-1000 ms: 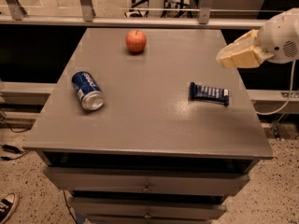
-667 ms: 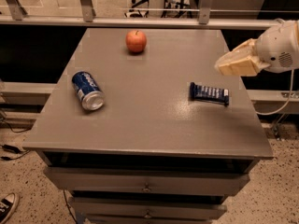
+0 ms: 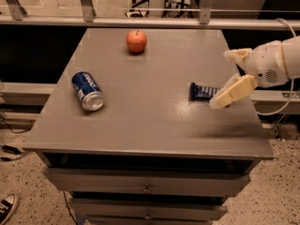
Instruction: Pick rxbar blueberry
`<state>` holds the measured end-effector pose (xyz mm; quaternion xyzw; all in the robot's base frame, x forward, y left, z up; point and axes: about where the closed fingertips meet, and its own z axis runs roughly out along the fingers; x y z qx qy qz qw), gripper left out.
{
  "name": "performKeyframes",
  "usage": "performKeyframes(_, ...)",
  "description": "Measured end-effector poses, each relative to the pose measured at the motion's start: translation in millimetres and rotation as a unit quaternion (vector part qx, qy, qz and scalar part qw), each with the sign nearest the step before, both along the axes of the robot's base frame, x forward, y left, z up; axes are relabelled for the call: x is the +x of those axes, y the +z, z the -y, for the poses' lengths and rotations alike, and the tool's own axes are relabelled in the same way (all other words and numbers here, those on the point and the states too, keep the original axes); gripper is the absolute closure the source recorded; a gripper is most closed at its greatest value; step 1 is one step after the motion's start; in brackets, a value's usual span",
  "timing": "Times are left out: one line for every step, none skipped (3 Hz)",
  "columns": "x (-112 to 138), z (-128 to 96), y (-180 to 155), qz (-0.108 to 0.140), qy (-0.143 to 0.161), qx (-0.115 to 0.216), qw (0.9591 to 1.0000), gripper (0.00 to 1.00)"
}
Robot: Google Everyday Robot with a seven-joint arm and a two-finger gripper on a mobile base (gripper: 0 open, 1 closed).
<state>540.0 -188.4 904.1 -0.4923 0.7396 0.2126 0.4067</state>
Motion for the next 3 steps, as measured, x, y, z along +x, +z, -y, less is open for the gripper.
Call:
performKeyframes(0.5, -2.6, -22.8, -0.015, -0.001, -0.002, 0.9999, 0.0)
performKeyframes(-0.7, -3.3, -44.2, -0.031, -0.002, -0.006, 0.9995, 0.0)
performKeyframes(-1.4, -3.7, -63.7, -0.045, -0.004, -0.011, 0.9989, 0.0)
